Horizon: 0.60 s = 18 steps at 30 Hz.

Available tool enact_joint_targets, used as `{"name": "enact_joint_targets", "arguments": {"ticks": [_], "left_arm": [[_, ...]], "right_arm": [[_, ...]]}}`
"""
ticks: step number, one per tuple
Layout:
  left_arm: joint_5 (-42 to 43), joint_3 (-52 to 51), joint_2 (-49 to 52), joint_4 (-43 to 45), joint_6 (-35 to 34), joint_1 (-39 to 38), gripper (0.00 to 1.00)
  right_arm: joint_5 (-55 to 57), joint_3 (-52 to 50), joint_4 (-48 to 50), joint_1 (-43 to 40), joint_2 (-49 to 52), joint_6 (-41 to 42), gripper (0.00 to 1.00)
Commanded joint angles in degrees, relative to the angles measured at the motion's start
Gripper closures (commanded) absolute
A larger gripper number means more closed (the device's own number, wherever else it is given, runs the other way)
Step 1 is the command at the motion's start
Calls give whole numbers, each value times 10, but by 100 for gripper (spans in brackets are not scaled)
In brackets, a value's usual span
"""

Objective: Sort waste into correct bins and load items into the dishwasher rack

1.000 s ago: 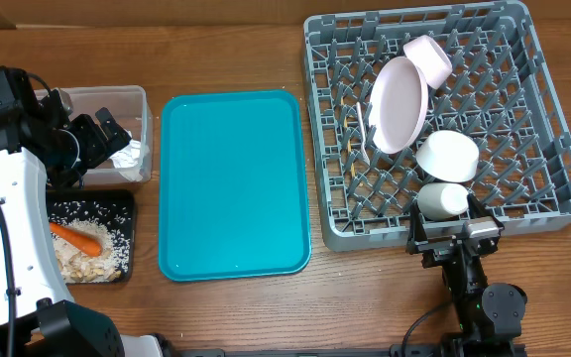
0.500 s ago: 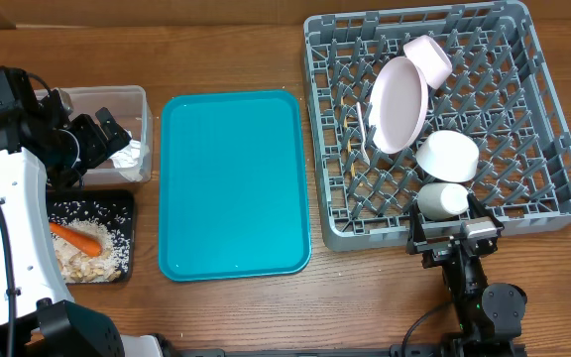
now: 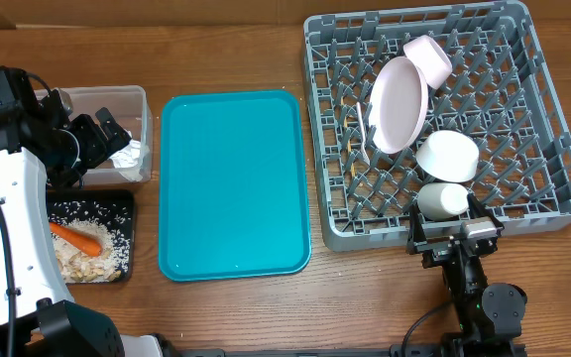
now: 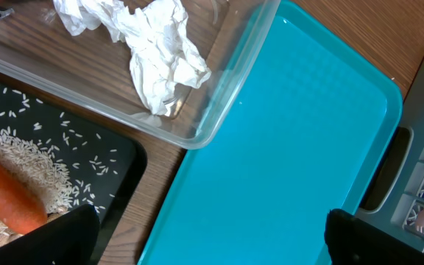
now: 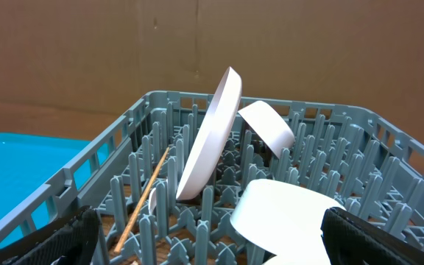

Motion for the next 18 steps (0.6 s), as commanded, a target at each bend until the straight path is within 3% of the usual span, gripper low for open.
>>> {"name": "enact_joint_targets", "arguments": {"ticks": [1, 10, 18], "left_arm": [[3, 10, -12, 0, -3, -1, 0], [3, 8, -27, 0, -3, -2, 0], [2, 8, -151, 0, -3, -60, 0]], "right_arm": [[-3, -6, 1, -3, -7, -2, 0], [-3, -6, 1, -3, -7, -2, 0], [-3, -6, 1, -3, -7, -2, 0]]}}
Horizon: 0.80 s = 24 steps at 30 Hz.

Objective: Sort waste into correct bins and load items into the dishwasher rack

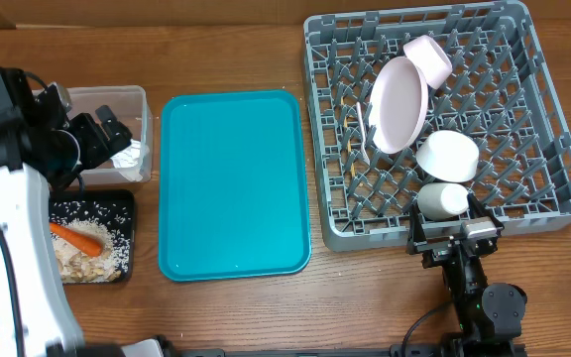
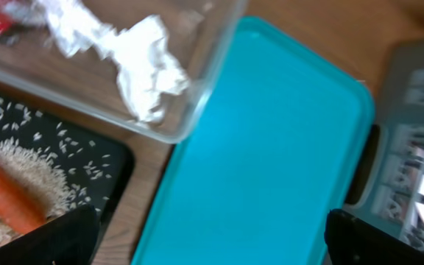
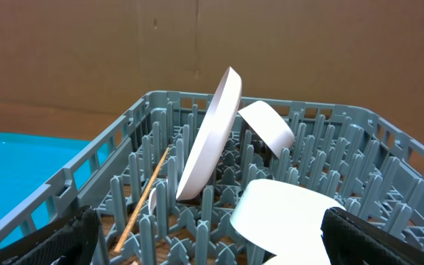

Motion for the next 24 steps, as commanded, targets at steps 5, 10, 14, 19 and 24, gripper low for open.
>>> {"name": "enact_joint_targets", "arguments": {"ticks": [5, 10, 14, 19, 24], "left_arm": [[3, 8, -191, 0, -3, -125, 0], [3, 2, -281, -1, -3, -214, 0], [2, -17, -350, -1, -3, -249, 0], [-14, -96, -441, 0, -3, -251, 0], [-11, -247, -545, 34, -4, -251, 0]], "right_arm": [[-3, -6, 1, -3, -7, -2, 0], [-3, -6, 1, -3, -7, -2, 0], [-3, -6, 1, -3, -7, -2, 0], [-3, -6, 1, -3, -7, -2, 0], [-3, -6, 1, -3, -7, -2, 0]]}}
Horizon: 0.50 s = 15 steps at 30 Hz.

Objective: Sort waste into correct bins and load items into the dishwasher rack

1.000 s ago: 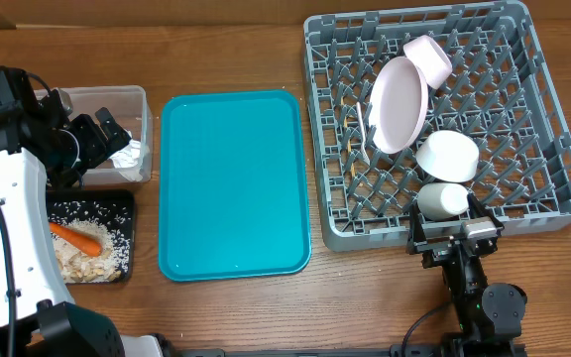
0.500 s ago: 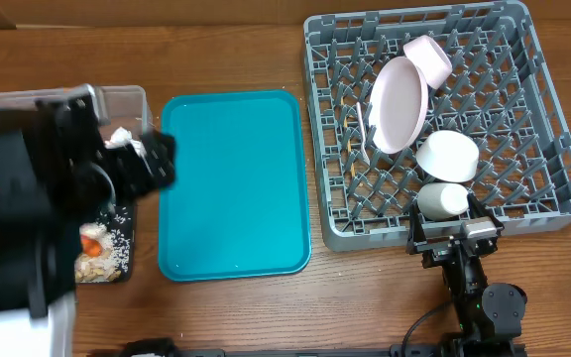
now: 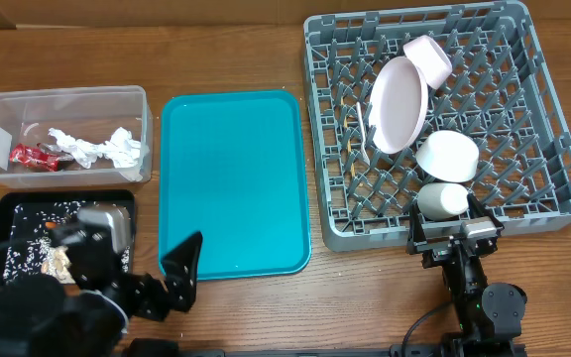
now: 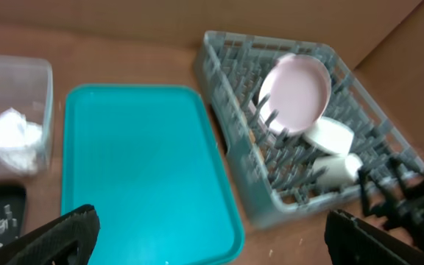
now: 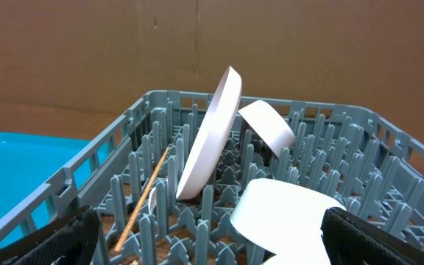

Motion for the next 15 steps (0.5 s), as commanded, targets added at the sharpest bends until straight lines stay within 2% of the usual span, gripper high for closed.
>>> {"name": "enact_joint_targets", "arguments": {"ticks": [1, 7, 9, 15], "left_arm": [[-8, -108, -64, 45, -6, -2, 0], [-7, -297, -164, 226, -9, -2, 0], [-9, -376, -198, 330, -16, -1, 0], [-32, -514, -242, 554, -16, -1, 0]], "right_arm": [[-3, -6, 2, -3, -7, -2, 0], [-3, -6, 2, -3, -7, -2, 0], [-3, -6, 2, -3, -7, -2, 0], [-3, -6, 2, -3, -7, -2, 0]]}}
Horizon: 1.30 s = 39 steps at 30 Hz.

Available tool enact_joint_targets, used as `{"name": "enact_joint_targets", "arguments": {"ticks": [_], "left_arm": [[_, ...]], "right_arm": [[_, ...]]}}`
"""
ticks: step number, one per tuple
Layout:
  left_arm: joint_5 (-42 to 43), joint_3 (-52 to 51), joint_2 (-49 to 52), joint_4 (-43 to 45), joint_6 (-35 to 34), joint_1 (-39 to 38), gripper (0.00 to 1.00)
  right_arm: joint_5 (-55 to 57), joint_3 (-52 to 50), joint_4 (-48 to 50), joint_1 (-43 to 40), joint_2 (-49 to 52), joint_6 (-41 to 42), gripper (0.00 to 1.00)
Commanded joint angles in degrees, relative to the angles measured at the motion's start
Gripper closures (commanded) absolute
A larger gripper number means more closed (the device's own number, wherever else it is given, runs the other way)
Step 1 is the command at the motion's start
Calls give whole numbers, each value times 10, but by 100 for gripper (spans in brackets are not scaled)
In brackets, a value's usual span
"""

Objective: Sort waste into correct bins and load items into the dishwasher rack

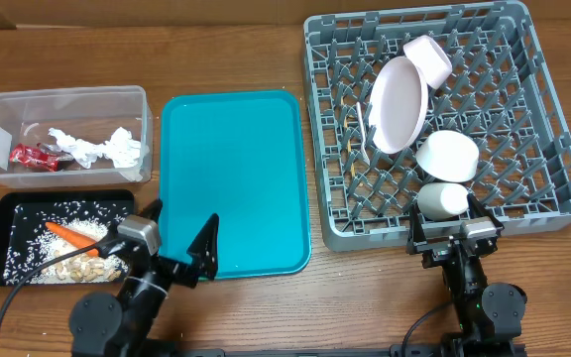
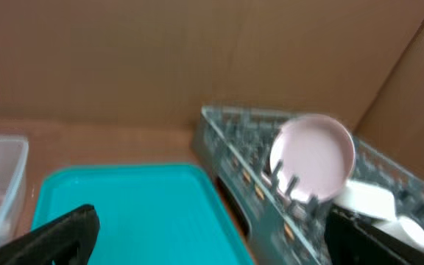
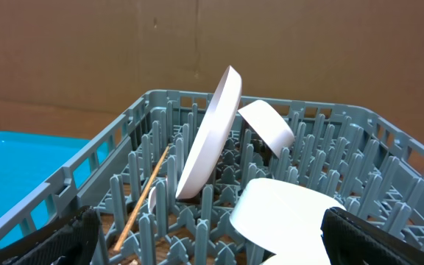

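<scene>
The grey dishwasher rack (image 1: 553,129) holds a pink plate (image 1: 398,104) on edge, a pink bowl (image 1: 427,55), a white bowl (image 1: 447,156), a white cup (image 1: 442,201) and a wooden stick (image 3: 146,195). At the rack's front edge my right gripper (image 1: 449,222) is open and empty, with the white bowl (image 3: 278,213) just ahead of it. My left gripper (image 1: 183,226) is open and empty at the front edge of the bare teal tray (image 1: 231,178). Its blurred wrist view faces the tray (image 2: 124,213) and the plate (image 2: 313,158).
A clear bin at the far left holds crumpled tissue (image 1: 102,149) and a red wrapper (image 1: 30,155). In front of it a black tray (image 1: 3,213) carries rice and a carrot (image 1: 72,236). A cardboard wall stands behind the table.
My left arm has shifted right from over the black tray to the table's front edge by the teal tray. Its camera has tipped up to level. The right arm has not moved.
My left gripper was open over the clear bin beside the tissue, and stayed there at the following moment. Then it was drawn back low over the black tray. Now it sits at the table's front, empty. The right gripper stayed open at the rack throughout.
</scene>
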Motion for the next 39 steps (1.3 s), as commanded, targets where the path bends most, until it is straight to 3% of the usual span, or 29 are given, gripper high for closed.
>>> {"name": "enact_joint_targets", "arguments": {"ticks": [1, 7, 22, 31, 39], "left_arm": [[-28, -76, -29, 91, -6, -1, 0], [-72, -161, -47, 153, -6, -1, 0], [-154, -236, -106, 123, -1, 0, 0], [-133, -237, -106, 122, 118, 0, 0], [-105, -236, -106, 123, 122, 42, 0]], "right_arm": [[-3, -6, 2, -3, -7, 0, 0], [-3, -6, 2, -3, -7, 0, 0], [-3, -6, 2, -3, -7, 0, 0], [-3, -6, 2, -3, -7, 0, 0], [-3, -6, 2, -3, -7, 0, 0]]}}
